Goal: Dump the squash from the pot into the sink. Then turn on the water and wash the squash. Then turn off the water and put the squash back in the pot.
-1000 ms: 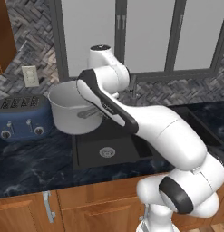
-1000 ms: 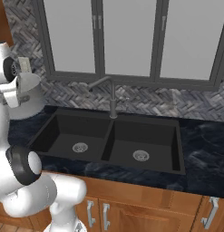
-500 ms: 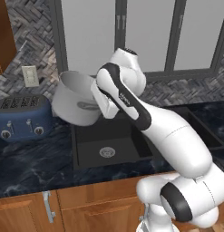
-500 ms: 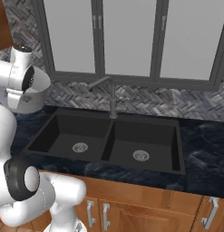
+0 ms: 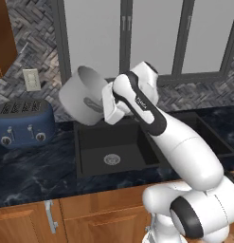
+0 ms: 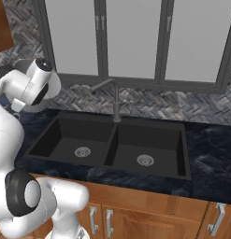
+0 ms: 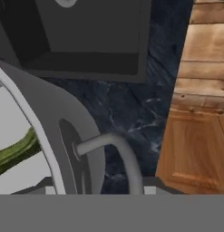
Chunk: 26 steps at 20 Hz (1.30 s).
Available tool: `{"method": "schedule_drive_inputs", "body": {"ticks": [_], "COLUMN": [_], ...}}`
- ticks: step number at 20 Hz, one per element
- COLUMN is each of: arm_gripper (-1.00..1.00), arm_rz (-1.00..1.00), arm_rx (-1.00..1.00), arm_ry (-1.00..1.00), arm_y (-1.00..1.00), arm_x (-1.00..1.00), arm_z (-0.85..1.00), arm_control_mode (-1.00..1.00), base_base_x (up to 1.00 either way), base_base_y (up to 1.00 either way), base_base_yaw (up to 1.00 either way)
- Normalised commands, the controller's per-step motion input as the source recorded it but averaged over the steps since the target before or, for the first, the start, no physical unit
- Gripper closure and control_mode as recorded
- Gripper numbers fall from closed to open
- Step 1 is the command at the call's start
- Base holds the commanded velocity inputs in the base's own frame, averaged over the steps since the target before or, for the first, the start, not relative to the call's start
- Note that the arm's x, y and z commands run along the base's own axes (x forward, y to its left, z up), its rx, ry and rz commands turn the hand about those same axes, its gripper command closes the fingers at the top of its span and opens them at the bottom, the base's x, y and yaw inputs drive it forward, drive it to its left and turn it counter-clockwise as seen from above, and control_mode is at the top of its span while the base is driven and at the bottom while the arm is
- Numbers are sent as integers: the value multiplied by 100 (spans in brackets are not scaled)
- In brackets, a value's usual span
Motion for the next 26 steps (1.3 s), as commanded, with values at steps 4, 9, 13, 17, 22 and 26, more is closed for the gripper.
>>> {"method": "schedule_drive_inputs", "body": {"ticks": [4, 9, 13, 17, 22, 26], "arm_gripper": [100, 100, 100, 100, 100, 100], "arm_rz": [-17, -15, -10, -5, -1, -3], "arm_rx": [17, 17, 19, 21, 21, 18], "arm_ry": [0, 1, 3, 4, 3, 0], "arm_y": [10, 11, 13, 22, 23, 5], "arm_x": [36, 53, 55, 20, 1, 16], "arm_z": [0, 0, 0, 0, 0, -3], "arm_control_mode": [-100, -100, -100, -100, -100, -100], "base_base_x": [0, 0, 0, 0, 0, 0], "base_base_y": [0, 0, 0, 0, 0, 0], "base_base_yaw": [0, 0, 0, 0, 0, 0]}}
